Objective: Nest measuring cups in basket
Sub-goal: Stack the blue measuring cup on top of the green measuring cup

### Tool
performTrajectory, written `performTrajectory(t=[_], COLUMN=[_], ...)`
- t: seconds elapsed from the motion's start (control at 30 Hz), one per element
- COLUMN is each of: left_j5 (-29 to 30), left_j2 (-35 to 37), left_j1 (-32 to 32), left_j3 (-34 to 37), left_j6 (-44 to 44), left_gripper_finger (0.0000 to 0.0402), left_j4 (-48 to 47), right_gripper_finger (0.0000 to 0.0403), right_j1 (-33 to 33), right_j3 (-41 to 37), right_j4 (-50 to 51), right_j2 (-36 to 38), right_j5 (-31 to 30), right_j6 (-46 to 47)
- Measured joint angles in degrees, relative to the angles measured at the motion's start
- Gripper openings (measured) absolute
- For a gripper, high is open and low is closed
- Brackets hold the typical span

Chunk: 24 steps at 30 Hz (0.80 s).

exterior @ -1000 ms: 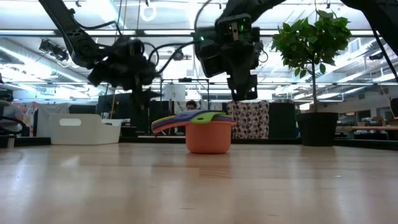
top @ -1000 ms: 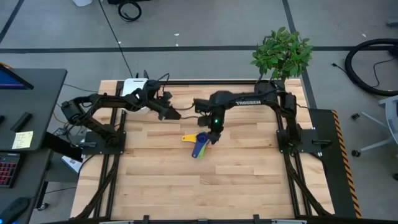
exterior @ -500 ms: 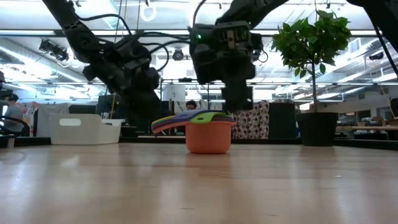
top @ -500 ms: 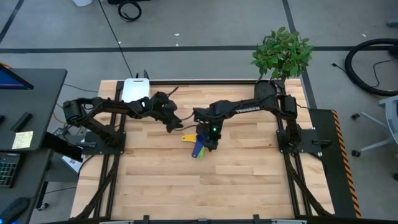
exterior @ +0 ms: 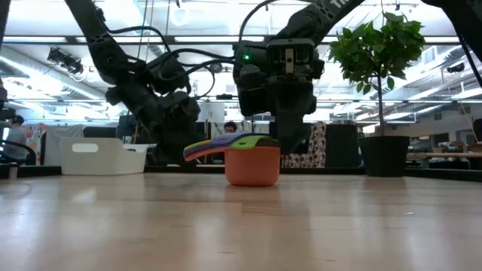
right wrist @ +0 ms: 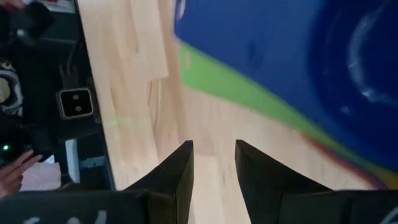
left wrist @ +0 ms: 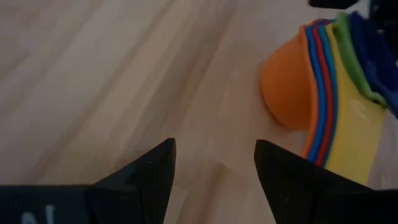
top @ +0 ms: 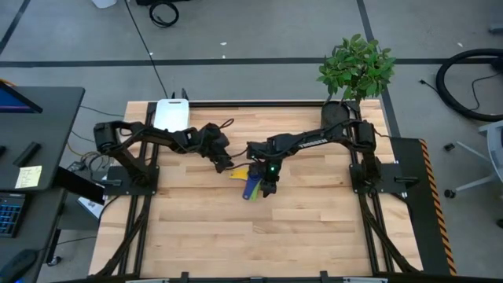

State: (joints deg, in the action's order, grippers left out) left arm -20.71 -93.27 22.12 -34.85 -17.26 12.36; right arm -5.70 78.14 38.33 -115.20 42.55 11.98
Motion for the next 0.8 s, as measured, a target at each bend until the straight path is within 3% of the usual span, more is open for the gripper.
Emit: performTrajectory(t=[0.3, 0.8], left_j5=[-5.3, -4.9], left_j2=[-4.5, -4.8], left_j1=[-2.9, -11.9], left_j3=[-4.1, -4.2], left_j6=[0.5, -3.9], left_gripper_finger=[0.0224, 0.0224], left_j4=[-0.4, 0.1], right_gripper_finger=[0.0123, 0.0123], right_j1=[-0.8, -1.1], right_j3=[-2.3, -2.3], right_j4=[-9.3, -18.2], right_j2=[0.0, 0.0], right_j5=[0.5, -3.1], right_j6=[1.5, 6.1])
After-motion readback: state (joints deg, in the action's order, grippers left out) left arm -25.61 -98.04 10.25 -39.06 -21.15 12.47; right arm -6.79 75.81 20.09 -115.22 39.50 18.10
